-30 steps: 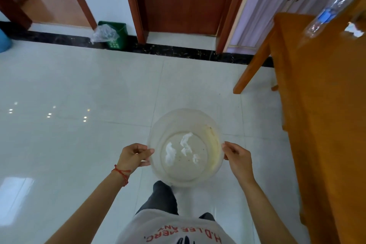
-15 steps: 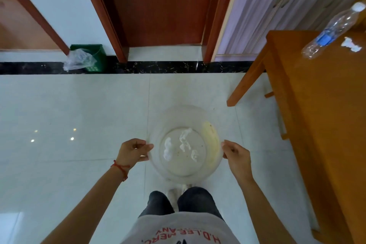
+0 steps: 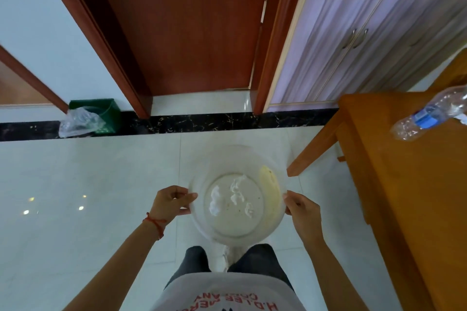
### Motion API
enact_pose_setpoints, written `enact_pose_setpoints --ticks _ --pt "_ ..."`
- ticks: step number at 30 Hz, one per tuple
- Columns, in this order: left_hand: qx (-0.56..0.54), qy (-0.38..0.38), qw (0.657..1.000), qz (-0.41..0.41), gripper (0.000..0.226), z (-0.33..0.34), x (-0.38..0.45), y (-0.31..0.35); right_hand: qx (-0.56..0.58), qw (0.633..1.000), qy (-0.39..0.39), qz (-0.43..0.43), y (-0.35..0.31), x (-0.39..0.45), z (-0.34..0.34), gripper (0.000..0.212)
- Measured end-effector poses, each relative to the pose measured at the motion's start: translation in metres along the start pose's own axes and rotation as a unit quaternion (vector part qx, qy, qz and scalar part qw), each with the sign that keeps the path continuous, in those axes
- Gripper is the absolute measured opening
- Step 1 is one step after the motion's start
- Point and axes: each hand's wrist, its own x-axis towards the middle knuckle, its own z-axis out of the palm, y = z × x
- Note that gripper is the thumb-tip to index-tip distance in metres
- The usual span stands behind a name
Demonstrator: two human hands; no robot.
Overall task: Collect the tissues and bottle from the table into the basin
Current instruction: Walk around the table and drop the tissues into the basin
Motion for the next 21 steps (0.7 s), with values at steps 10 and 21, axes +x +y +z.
enact_pose_setpoints --ticks 10,21 --pt "0.035 -0.030 0.999 0.003 0.011 0.007 0.128 0.096 -0.012 0.999 0.035 0.015 -0.058 0.119 0.044 0.024" --pt "0.083 -0.106 0.991 0.000 0.011 0.017 0.284 0.225 0.042 0.990 0.115 0.067 -0.117 0.235 0.101 0.021"
